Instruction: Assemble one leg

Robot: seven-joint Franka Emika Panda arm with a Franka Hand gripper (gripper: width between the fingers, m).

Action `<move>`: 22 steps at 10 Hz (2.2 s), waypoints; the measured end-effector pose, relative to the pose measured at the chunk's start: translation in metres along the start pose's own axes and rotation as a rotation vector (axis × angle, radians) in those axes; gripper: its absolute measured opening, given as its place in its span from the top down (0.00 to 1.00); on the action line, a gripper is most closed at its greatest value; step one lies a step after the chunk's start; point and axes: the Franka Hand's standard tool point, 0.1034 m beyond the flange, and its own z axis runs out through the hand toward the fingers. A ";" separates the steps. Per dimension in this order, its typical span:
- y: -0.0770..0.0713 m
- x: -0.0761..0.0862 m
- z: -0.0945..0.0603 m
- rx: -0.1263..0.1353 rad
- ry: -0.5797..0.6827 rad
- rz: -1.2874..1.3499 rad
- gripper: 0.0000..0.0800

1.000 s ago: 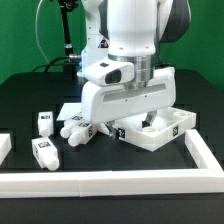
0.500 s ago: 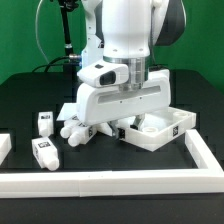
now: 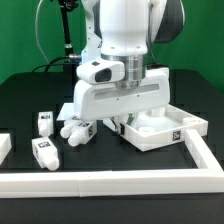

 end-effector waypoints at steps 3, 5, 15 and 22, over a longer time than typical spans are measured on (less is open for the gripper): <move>0.025 0.002 -0.038 0.065 -0.101 0.081 0.93; 0.042 0.016 -0.051 0.054 -0.083 0.099 0.93; 0.051 0.035 -0.019 0.071 -0.163 0.423 0.93; 0.070 0.078 0.000 0.061 -0.154 0.428 0.93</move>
Offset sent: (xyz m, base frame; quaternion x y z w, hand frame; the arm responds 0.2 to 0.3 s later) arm 0.0408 -0.0349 0.0633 0.0323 -0.0596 0.0742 0.9949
